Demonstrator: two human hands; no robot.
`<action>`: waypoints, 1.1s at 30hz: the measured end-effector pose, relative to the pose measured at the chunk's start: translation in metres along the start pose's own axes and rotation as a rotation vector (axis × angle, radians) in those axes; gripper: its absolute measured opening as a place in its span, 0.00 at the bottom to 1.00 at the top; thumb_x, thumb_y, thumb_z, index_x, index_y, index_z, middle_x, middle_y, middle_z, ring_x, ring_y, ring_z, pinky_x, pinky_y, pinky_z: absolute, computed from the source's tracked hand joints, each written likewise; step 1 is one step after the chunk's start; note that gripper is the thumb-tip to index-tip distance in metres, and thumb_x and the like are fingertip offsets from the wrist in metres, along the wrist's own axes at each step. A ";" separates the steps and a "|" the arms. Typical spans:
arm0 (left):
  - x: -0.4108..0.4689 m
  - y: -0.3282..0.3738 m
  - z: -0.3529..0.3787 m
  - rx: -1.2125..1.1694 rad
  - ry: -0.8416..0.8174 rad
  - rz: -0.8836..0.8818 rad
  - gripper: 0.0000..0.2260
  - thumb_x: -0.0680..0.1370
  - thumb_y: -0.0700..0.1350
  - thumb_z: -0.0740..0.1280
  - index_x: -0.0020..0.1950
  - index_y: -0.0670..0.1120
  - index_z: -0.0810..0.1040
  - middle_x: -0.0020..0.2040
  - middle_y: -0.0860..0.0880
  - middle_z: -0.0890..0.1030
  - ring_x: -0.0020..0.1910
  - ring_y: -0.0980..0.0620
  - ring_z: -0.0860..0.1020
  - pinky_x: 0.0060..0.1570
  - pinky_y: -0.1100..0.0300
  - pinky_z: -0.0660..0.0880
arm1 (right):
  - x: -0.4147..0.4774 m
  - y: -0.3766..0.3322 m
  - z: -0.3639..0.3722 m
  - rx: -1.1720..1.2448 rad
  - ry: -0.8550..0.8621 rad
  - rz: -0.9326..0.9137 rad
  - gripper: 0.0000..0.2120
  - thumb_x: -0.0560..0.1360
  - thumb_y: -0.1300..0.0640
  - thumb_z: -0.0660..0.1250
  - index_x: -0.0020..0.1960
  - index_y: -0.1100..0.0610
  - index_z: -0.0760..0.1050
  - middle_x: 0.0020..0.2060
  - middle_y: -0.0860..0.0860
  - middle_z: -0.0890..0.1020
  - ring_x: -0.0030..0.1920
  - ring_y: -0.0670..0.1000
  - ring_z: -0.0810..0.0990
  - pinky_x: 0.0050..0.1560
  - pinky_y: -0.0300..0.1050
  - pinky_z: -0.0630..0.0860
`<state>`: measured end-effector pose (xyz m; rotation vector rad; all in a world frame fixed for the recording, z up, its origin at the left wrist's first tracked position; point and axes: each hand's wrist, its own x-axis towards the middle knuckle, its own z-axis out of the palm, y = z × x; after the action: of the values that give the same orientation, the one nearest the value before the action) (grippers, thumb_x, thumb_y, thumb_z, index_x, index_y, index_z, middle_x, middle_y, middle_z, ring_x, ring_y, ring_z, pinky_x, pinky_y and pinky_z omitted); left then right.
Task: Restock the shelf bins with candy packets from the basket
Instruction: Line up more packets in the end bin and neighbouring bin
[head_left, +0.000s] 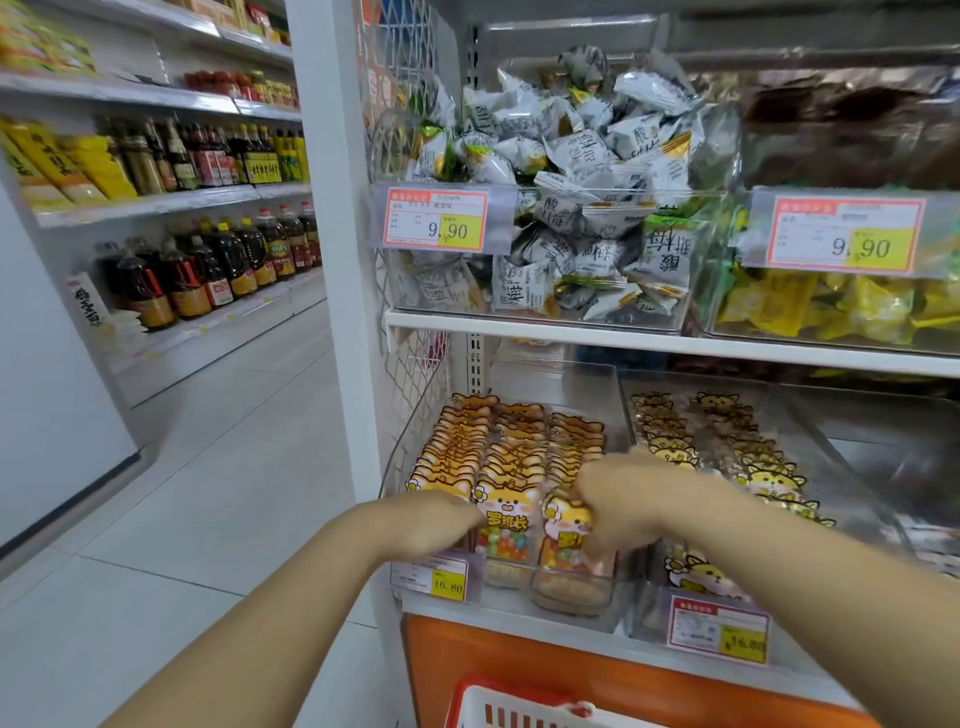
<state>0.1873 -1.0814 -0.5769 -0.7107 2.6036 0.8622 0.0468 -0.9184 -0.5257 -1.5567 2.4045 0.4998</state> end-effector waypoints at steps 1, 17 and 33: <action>0.001 0.004 0.001 0.052 0.015 0.020 0.15 0.84 0.51 0.55 0.51 0.46 0.78 0.52 0.46 0.80 0.53 0.49 0.77 0.54 0.58 0.72 | 0.004 -0.005 0.006 -0.065 0.010 0.005 0.13 0.74 0.45 0.71 0.47 0.55 0.77 0.43 0.50 0.80 0.46 0.54 0.77 0.58 0.52 0.70; 0.029 0.037 0.031 0.062 -0.039 0.004 0.22 0.79 0.59 0.64 0.56 0.41 0.81 0.49 0.42 0.82 0.45 0.48 0.76 0.48 0.55 0.72 | -0.005 0.005 0.023 -0.200 0.145 0.120 0.14 0.75 0.51 0.72 0.57 0.57 0.78 0.55 0.56 0.79 0.64 0.57 0.69 0.72 0.67 0.50; 0.057 0.044 0.045 0.097 -0.014 -0.058 0.11 0.81 0.47 0.63 0.39 0.44 0.72 0.38 0.49 0.72 0.35 0.53 0.69 0.31 0.60 0.65 | 0.002 -0.005 0.043 -0.240 0.321 0.169 0.10 0.76 0.65 0.66 0.55 0.58 0.79 0.51 0.55 0.81 0.71 0.60 0.61 0.75 0.69 0.43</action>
<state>0.1222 -1.0433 -0.6160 -0.7474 2.5792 0.7161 0.0509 -0.9051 -0.5664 -1.6444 2.8264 0.6347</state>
